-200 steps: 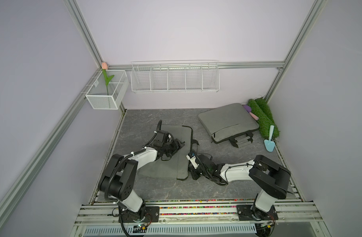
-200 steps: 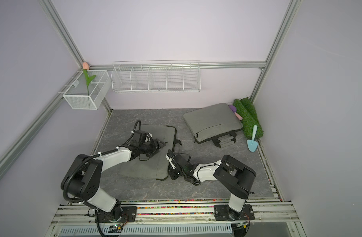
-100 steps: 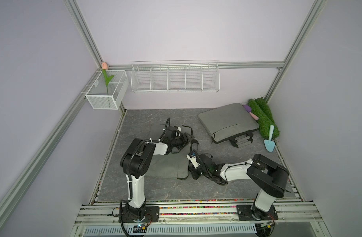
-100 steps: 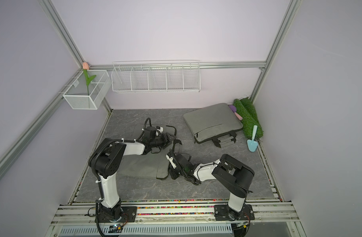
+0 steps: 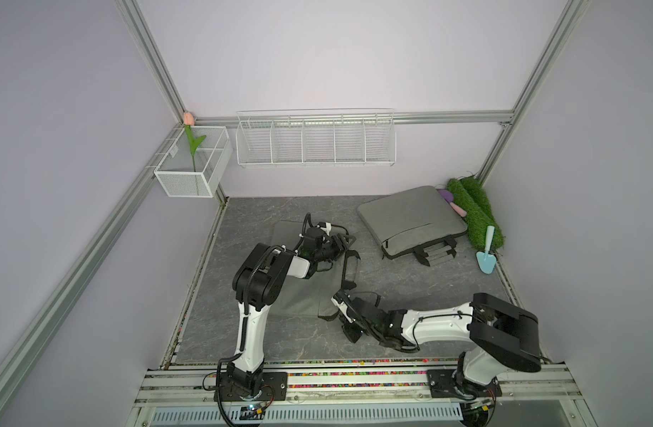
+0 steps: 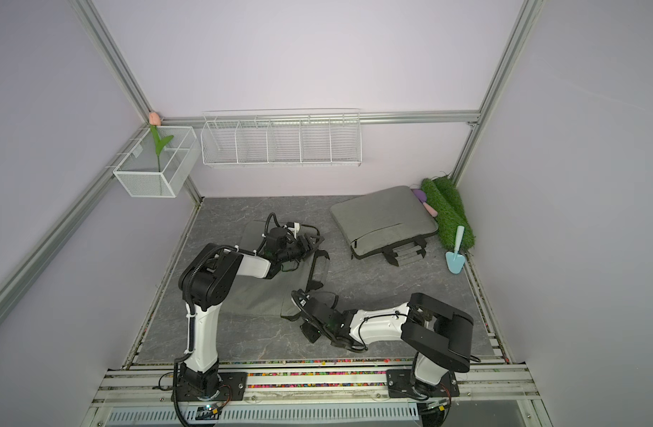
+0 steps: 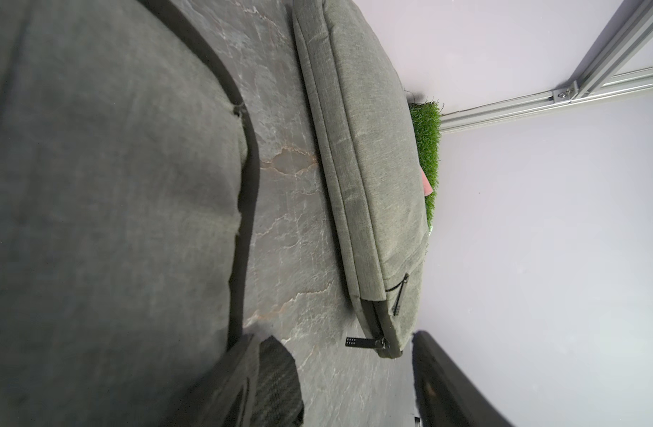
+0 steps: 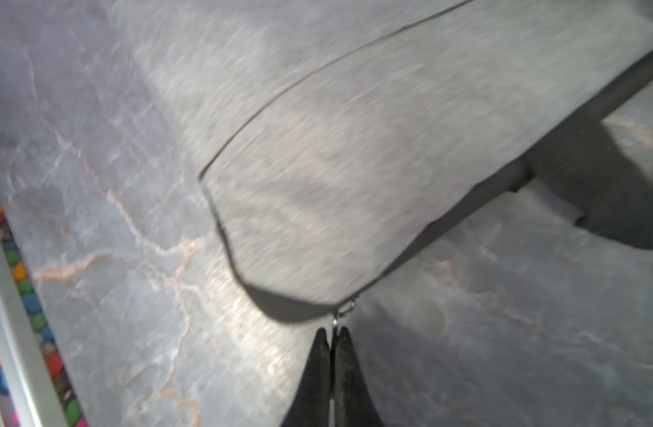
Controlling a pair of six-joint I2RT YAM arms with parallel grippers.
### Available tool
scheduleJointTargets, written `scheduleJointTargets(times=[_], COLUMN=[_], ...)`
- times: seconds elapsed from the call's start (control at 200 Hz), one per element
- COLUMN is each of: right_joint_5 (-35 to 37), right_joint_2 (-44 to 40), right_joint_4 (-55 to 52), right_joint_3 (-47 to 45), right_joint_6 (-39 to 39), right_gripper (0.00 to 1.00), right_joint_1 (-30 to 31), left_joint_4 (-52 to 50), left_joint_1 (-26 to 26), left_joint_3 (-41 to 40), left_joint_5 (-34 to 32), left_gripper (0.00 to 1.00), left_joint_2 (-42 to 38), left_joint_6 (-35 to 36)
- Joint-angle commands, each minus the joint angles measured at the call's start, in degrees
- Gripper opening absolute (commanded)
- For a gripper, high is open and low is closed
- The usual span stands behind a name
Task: Put the mouse into the laptop bag
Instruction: Zip the zipper on the zippered laptop bag.
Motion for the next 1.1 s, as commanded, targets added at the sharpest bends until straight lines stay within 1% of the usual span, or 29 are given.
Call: scheduleJointTargets(times=[0.0,0.205,0.28,0.315,0.38,0.555,0.68,0.77,0.815,0.84,0.865,0.895,0.935,1.02,1.095], right_joint_5=[-1.5,-3.2,-4.4,-4.6,-3.8,-1.3,1.0,1.1,1.3,1.4,1.6,1.9,2.4,3.3,2.3], right_joint_2=[1.5,9.1,10.9,11.6,12.8,14.5,12.6,10.5,9.7,9.3,8.8,8.4,7.6,6.1,5.2], right_joint_4=[-2.0,-1.6,-1.5,-1.5,-2.0,-3.6,-4.0,-3.3,-3.2,-3.1,-3.0,-2.9,-3.0,-2.8,-1.5], right_joint_3=[3.3,9.4,10.8,13.2,14.8,17.9,15.7,12.9,11.8,11.6,11.6,9.4,8.7,7.0,5.9], right_joint_6=[1.0,2.1,2.3,2.6,3.2,6.2,10.0,11.0,11.3,11.5,11.6,11.7,11.8,11.9,11.3], right_gripper=[0.07,0.07,0.06,0.06,0.07,0.07,0.06,0.07,0.07,0.07,0.07,0.07,0.07,0.07,0.07], right_joint_1=[4.3,6.7,6.9,7.0,7.0,6.8,5.5,5.0,5.0,5.0,5.0,4.9,4.9,4.5,4.2], left_joint_4=[-14.1,-13.5,-13.1,-12.6,-12.1,-11.6,-9.9,-10.6,-12.4,-13.5,-14.9,-16.8,-19.8,-28.6,-34.7], left_joint_1=[0.9,0.5,0.5,0.4,0.3,0.2,0.1,0.2,0.2,0.2,0.2,0.2,0.2,0.2,0.1], left_joint_3=[-4.3,-3.8,-3.6,-3.6,-3.5,-3.4,-4.1,-5.2,-5.4,-5.6,-5.9,-6.2,-6.7,-8.2,-9.6], left_joint_5=[-6.6,-6.3,-6.2,-6.0,-5.9,-5.8,-4.5,-3.9,-3.6,-3.5,-3.7,-4.0,-4.5,-6.4,-8.1], left_gripper=[0.66,0.65,0.65,0.65,0.64,0.64,0.63,0.64,0.67,0.7,0.76,0.82,0.86,0.87,0.87], left_joint_2=[9.1,10.3,10.8,11.0,11.3,11.5,10.6,6.4,3.4,1.6,-0.3,-2.9,-6.4,-13.9,-19.6], left_joint_6=[-0.1,-0.4,-0.6,-0.8,-1.1,-1.4,-1.7,-1.7,-1.4,-1.2,-1.0,-0.8,-0.2,0.9,2.0])
